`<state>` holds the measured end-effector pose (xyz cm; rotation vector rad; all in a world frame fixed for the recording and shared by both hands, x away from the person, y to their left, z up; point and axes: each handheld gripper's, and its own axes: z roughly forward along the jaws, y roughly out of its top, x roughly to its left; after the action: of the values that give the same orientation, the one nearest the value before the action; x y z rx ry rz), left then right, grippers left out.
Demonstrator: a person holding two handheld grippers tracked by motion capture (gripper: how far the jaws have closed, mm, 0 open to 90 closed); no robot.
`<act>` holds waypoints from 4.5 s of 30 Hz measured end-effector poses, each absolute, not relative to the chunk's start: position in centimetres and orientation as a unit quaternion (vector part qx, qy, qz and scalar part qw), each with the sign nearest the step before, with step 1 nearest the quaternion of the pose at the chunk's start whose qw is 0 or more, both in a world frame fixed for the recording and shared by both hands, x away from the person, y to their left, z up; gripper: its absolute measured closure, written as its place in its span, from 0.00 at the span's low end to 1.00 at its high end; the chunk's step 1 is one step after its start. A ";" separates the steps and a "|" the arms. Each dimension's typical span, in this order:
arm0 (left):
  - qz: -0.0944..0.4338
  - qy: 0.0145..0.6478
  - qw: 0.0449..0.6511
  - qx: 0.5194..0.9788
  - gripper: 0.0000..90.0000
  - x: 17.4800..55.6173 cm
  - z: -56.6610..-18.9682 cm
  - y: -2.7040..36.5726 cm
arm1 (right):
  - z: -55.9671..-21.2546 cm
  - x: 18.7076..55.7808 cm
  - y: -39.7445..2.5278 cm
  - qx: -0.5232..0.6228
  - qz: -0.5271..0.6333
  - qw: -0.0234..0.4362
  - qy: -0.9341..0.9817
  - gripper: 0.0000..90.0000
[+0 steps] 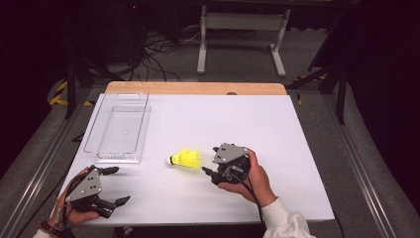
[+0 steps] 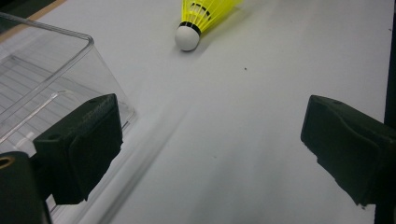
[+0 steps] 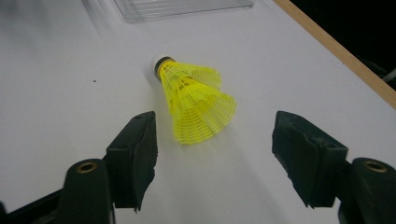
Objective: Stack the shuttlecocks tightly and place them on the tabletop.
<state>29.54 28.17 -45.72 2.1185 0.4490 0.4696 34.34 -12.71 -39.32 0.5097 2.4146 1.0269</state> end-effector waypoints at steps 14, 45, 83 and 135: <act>0.189 0.185 0.445 0.856 0.06 29.6 -45.8 28.1 | -39.0 34.0 -14.4 0.217 0.376 0.260 0.862 0.21; 0.190 0.181 0.446 0.856 0.06 30.0 -45.7 28.0 | -40.2 30.7 -19.7 0.268 0.372 0.301 0.836 0.17; 0.188 0.170 0.446 0.859 0.06 30.8 -45.7 27.2 | -44.8 25.9 -24.5 0.328 0.371 0.250 0.832 0.35; 0.188 0.184 0.444 0.857 0.06 30.0 -45.9 28.4 | -45.8 28.9 -23.0 0.306 0.348 0.254 0.849 1.00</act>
<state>29.95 28.40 -45.95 2.1243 0.4567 0.4660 28.95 -23.01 -45.75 0.8310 2.3072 0.9448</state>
